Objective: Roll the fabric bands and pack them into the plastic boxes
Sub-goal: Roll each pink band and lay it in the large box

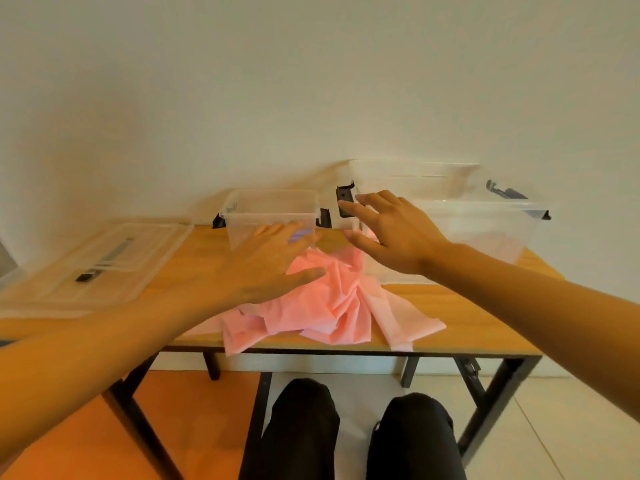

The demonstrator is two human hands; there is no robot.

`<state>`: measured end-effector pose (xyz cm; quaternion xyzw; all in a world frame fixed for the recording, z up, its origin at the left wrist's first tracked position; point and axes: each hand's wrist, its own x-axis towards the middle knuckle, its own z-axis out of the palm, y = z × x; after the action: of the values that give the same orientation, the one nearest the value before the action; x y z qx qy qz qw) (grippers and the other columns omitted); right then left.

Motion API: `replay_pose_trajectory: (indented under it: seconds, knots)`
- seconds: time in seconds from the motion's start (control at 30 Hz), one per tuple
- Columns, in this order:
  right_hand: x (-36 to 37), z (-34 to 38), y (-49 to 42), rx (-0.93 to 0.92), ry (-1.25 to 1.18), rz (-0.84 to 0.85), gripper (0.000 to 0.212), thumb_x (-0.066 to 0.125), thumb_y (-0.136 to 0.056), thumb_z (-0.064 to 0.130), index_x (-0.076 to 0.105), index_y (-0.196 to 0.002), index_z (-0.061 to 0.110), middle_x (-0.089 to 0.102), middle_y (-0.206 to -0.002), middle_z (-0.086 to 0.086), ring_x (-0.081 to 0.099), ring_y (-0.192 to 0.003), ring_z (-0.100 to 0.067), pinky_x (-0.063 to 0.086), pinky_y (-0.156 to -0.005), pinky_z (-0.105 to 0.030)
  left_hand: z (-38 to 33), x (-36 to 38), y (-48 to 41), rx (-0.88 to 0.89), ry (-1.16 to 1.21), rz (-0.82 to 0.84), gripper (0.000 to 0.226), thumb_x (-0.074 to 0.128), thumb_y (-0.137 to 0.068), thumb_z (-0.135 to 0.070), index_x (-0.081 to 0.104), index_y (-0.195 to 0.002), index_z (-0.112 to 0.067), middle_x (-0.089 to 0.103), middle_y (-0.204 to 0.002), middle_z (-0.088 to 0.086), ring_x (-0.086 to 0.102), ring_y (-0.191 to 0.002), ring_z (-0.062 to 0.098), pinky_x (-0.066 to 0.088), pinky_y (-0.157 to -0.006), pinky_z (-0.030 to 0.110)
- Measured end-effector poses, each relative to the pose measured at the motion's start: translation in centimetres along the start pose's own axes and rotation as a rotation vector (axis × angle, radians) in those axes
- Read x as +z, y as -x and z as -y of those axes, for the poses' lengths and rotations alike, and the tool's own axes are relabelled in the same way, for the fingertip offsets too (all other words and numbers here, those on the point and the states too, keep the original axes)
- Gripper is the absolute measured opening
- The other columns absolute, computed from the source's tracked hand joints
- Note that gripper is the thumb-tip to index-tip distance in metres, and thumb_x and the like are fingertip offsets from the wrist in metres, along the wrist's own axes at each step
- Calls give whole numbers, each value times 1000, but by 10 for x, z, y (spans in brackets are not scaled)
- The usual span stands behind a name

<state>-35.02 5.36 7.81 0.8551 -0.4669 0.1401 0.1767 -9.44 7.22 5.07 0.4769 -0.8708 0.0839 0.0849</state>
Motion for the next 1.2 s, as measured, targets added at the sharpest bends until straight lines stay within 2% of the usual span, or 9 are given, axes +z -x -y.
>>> replay_pose_trajectory:
  seconds: [0.23,0.37,0.53,0.6,0.77,0.87,1.0,1.1,1.2]
  knots:
    - [44,-7,55,57,-1,129,72,23,-99,68,51,-146,21,60,-139,-9,53,-125,-28,49,-98,-43,-28,34,-14,90,7,33,90,-2,-79,-89,11,-157,-44,8,-169,-2,14,-154,24,9,-123,48]
    - [69,-4,77,138,-32,184,66,44,-96,69,54,-140,20,63,-127,-5,54,-113,-23,47,-96,-37,-37,55,-25,151,-23,24,81,13,-89,-83,15,-158,-41,12,-168,1,16,-153,27,10,-123,49]
    - [86,9,93,216,-37,344,77,53,-88,75,45,-145,24,59,-140,0,53,-126,-24,41,-109,-42,-47,69,-34,226,-90,3,82,17,-90,-81,14,-159,-37,18,-167,7,21,-151,28,16,-122,47]
    - [91,11,97,260,-119,359,71,61,-90,65,44,-145,23,60,-139,0,55,-124,-25,45,-107,-41,-49,72,-37,252,-107,-18,82,21,-91,-80,14,-159,-36,19,-166,8,20,-151,28,16,-121,45]
    - [78,4,95,353,-331,220,49,67,-96,19,47,-141,16,70,-119,-6,67,-99,-25,59,-85,-39,-52,72,-40,260,-76,-27,81,24,-93,-78,12,-160,-35,14,-168,7,15,-153,28,13,-122,45]
    - [50,-13,87,310,-289,80,42,61,-99,12,47,-139,14,71,-111,-6,69,-94,-25,60,-80,-40,-55,62,-49,284,-42,-80,79,31,-96,-72,14,-161,-30,12,-168,7,17,-152,28,16,-121,45]
    - [-3,-35,67,244,-136,-54,41,58,-100,10,47,-139,19,71,-112,-3,66,-96,-29,58,-72,-45,-62,42,-75,315,-70,-150,80,24,-96,-72,14,-161,-26,14,-168,4,24,-150,29,23,-120,47]
    - [-45,-52,46,215,-118,-119,40,58,-100,8,50,-138,19,73,-113,0,66,-100,-28,51,-69,-36,-69,26,-96,330,-38,-221,76,33,-100,-65,17,-160,-23,34,-160,4,39,-140,28,32,-114,45]
    - [-80,-65,24,177,-105,-175,37,61,-99,8,54,-134,19,73,-111,2,66,-102,-28,51,-72,-37,-78,9,-113,292,16,-317,72,41,-102,-57,23,-158,-14,59,-128,6,56,-109,28,40,-94,43]
